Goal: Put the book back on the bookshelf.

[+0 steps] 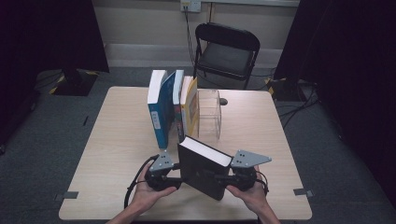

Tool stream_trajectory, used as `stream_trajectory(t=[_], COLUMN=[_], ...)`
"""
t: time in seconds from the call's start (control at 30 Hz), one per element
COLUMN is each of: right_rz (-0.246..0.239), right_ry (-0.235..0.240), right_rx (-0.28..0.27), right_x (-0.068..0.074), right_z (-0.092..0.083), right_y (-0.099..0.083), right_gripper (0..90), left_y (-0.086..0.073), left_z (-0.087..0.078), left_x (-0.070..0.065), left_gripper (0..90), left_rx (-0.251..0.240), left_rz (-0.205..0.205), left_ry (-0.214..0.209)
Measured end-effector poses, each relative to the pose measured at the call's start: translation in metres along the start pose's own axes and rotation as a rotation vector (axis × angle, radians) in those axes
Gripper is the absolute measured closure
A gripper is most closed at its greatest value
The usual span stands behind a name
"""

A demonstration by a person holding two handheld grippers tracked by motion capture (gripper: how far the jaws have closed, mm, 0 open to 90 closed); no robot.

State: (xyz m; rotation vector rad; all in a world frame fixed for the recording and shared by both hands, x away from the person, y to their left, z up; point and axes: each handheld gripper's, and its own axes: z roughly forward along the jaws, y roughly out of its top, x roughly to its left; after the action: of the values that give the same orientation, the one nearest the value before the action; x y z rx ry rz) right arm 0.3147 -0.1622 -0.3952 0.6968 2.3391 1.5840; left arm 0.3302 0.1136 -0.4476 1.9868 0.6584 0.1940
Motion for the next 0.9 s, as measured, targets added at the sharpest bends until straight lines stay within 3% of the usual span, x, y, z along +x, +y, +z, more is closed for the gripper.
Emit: stream_trajectory(t=[0.13, 0.37, 0.6, 0.73, 0.9], right_rz=[0.024, 0.063, 0.082, 0.075, 0.072], right_ry=[-0.001, 0.022, 0.000, -0.022, -0.043], right_rx=[-0.016, -0.049, -0.058, -0.052, -0.039], right_x=[0.003, 0.006, 0.004, 0.005, 0.002], right_z=[-0.007, 0.006, 0.007, 0.005, 0.003], right_y=[-0.012, -0.018, -0.018, -0.017, -0.013], right_gripper=[50.8, 42.0, 43.8, 49.9, 51.3], left_y=[-0.003, -0.009, -0.010, -0.010, -0.003], left_z=[0.002, 0.003, 0.011, 0.012, 0.014], left_x=[0.001, 0.002, -0.001, 0.002, 0.005], left_gripper=[46.2, 45.1, 39.2, 38.5, 39.8], left_rx=[-0.002, -0.020, 0.007, 0.003, 0.031], left_rz=[-0.028, -0.061, -0.060, -0.082, -0.053], left_ry=[-0.032, -0.048, -0.040, -0.044, -0.040])
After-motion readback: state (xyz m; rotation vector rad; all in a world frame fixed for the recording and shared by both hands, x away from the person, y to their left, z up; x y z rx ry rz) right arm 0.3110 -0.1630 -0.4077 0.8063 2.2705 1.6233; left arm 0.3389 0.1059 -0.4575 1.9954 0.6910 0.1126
